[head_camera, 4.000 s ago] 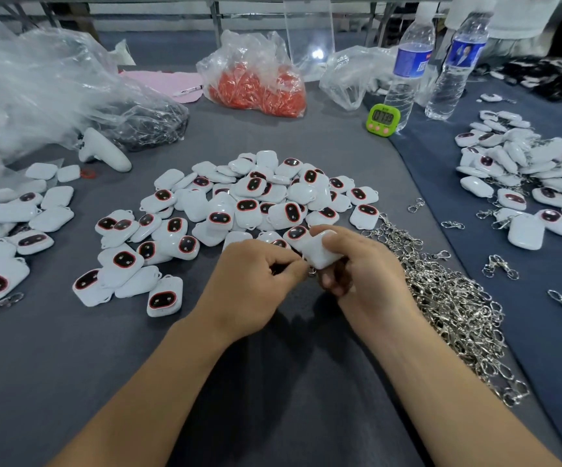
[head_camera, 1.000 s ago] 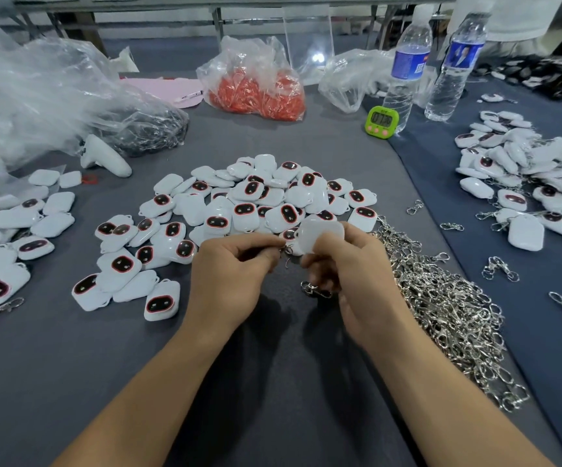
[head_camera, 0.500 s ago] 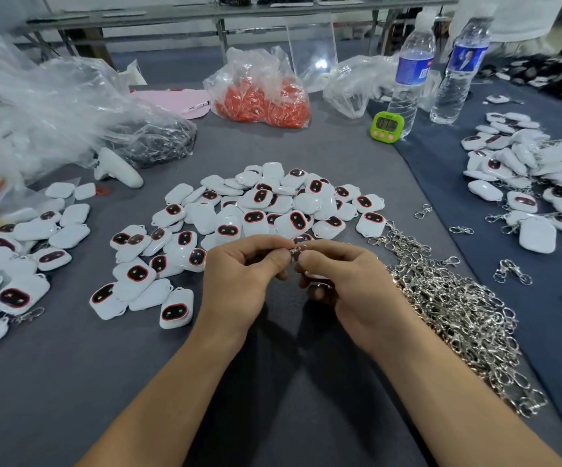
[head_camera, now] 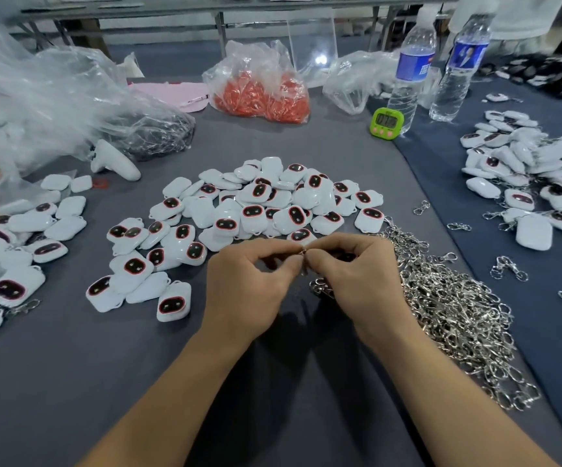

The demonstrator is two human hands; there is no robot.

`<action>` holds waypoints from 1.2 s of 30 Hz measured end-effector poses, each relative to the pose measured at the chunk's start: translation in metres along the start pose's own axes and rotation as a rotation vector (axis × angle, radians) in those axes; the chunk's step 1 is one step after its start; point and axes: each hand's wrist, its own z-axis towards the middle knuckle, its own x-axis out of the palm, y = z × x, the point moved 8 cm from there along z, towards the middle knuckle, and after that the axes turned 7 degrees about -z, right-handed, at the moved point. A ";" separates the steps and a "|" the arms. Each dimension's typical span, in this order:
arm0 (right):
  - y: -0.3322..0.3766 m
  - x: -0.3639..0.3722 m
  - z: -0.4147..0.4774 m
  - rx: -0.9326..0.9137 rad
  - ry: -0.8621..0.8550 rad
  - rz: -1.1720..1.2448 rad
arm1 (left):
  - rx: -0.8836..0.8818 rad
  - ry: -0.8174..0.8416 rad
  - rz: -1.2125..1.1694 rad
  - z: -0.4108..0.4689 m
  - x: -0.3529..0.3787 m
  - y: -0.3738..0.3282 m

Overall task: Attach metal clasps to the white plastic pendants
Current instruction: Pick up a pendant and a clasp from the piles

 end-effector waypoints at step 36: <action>0.010 -0.006 0.000 -0.187 0.031 -0.410 | -0.095 0.176 -0.062 0.000 0.008 0.010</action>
